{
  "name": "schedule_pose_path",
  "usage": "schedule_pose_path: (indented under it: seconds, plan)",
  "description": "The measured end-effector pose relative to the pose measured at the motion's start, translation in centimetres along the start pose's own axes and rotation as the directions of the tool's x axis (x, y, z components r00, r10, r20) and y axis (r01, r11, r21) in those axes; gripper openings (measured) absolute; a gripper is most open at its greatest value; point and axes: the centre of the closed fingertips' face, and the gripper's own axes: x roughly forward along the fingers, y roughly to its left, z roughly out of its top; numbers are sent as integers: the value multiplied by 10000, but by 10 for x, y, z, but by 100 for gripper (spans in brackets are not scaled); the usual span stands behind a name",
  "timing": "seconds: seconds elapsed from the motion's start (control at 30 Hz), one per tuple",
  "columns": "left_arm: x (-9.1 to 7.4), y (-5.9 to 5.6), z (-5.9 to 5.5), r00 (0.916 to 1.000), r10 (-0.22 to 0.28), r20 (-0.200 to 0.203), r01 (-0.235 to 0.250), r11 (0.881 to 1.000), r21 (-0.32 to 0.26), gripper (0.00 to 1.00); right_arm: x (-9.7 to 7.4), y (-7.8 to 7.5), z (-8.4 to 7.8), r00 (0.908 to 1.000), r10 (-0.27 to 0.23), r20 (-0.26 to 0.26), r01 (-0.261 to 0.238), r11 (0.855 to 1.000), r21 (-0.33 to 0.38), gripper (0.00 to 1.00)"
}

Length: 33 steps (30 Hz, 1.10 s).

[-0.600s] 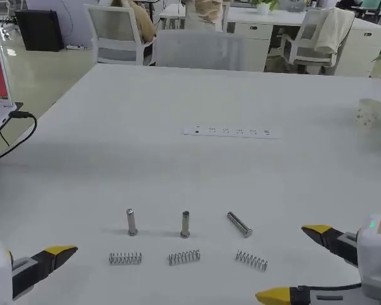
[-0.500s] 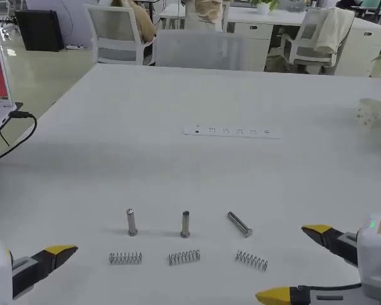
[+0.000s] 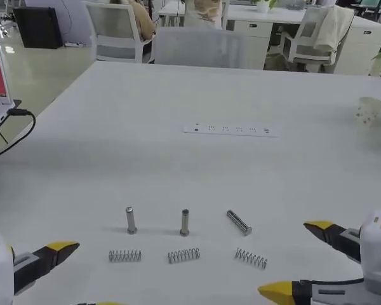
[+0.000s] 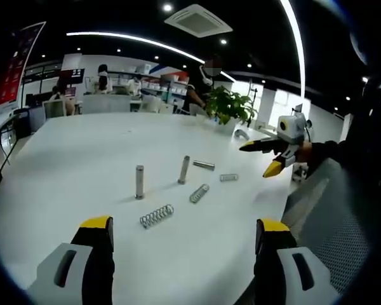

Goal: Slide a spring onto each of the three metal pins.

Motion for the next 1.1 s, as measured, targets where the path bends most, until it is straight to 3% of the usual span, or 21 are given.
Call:
schedule_pose_path:
  seconds: [0.37,1.1]
  plan:
    - [1,-3,1,9999,-126,-23,127,9999,105,90,1,-12,17,10000,-94,-14,94,9993,-360,90]
    - [-1,-4,1,9999,-107,-55,108,9999,127,89,24,-29,54,9995,-300,-97,285,9909,-1312,83]
